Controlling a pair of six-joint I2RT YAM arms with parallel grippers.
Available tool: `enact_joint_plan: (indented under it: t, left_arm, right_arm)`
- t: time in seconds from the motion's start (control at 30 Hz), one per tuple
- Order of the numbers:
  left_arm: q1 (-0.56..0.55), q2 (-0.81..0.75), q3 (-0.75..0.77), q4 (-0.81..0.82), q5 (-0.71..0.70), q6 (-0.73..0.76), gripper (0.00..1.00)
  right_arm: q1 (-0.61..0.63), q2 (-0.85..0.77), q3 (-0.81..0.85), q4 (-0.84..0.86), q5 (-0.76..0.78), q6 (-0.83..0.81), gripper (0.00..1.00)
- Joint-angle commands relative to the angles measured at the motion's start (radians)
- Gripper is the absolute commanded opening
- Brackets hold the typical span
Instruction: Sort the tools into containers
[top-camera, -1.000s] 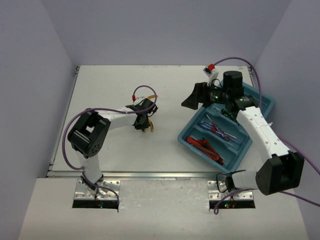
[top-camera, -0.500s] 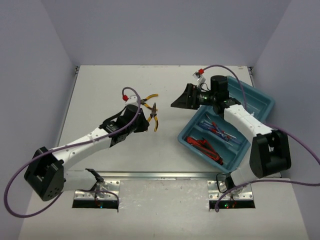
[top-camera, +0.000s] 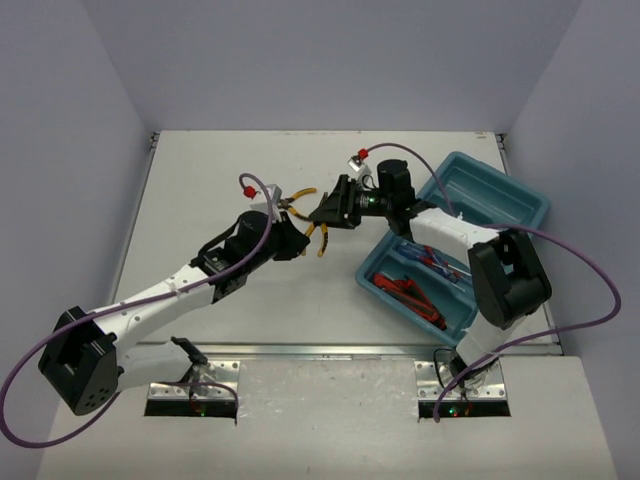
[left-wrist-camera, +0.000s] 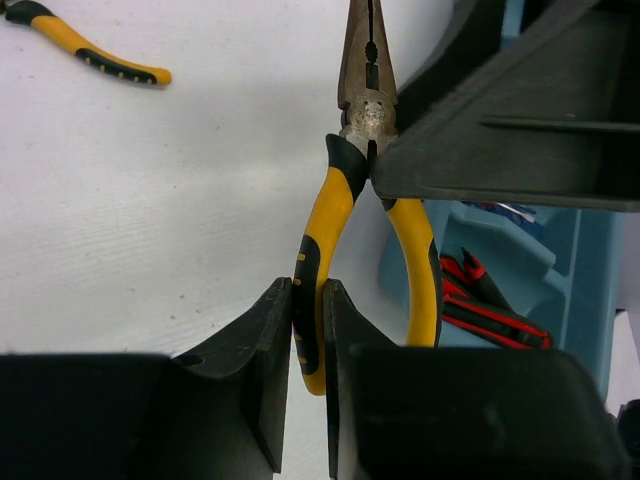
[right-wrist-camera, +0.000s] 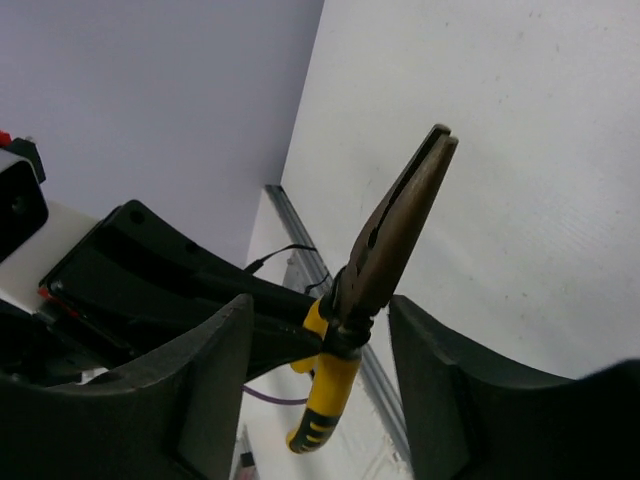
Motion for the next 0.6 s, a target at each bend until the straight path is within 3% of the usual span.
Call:
enact_joint_plan:
  t: [0.0, 0.07, 0.17, 0.2, 0.23, 0.27, 0.3, 0.4, 0.47, 0.57]
  left_arm:
    - [-0.014, -0.057, 0.002, 0.177, 0.037, 0.004, 0.0]
    - [-0.015, -0.06, 0.0, 0.191, 0.045, 0.001, 0.0]
    - [-0.017, -0.071, -0.002, 0.195, 0.026, 0.003, 0.19]
    - [-0.017, -0.071, 0.009, 0.172, 0.011, 0.003, 0.29]
    - [-0.017, -0.072, 0.036, 0.11, -0.018, 0.003, 0.76]
    - [-0.017, -0.068, 0.072, 0.017, -0.082, -0.003, 0.97]
    - [-0.015, -0.061, 0.078, 0.001, -0.134, -0.011, 1.0]
    - [-0.015, -0.045, 0.195, -0.301, -0.311, -0.029, 1.0]
    - [-0.015, -0.055, 0.22, -0.384, -0.339, -0.017, 1.0]
    - [-0.016, -0.091, 0.201, -0.416, -0.285, 0.014, 1.0]
  right_arm:
    - [0.016, 0.025, 0.067, 0.052, 0.032, 0.044, 0.51]
    - [0.017, 0.042, 0.082, 0.049, 0.037, 0.05, 0.23]
    - [0.013, 0.042, 0.116, 0.022, 0.005, 0.007, 0.0]
    - [0.01, 0.039, 0.13, -0.008, 0.005, -0.026, 0.0]
    - [-0.006, 0.019, 0.155, -0.079, 0.018, -0.076, 0.0]
    - [-0.029, -0.004, 0.186, -0.173, 0.053, -0.162, 0.0]
    - [-0.051, -0.022, 0.192, -0.189, 0.059, -0.229, 0.0]
    - [-0.143, -0.037, 0.396, -0.589, 0.28, -0.639, 0.0]
    - [-0.169, -0.017, 0.508, -0.751, 0.548, -0.937, 0.0]
    - [-0.212, 0.029, 0.594, -0.835, 0.828, -1.27, 0.0]
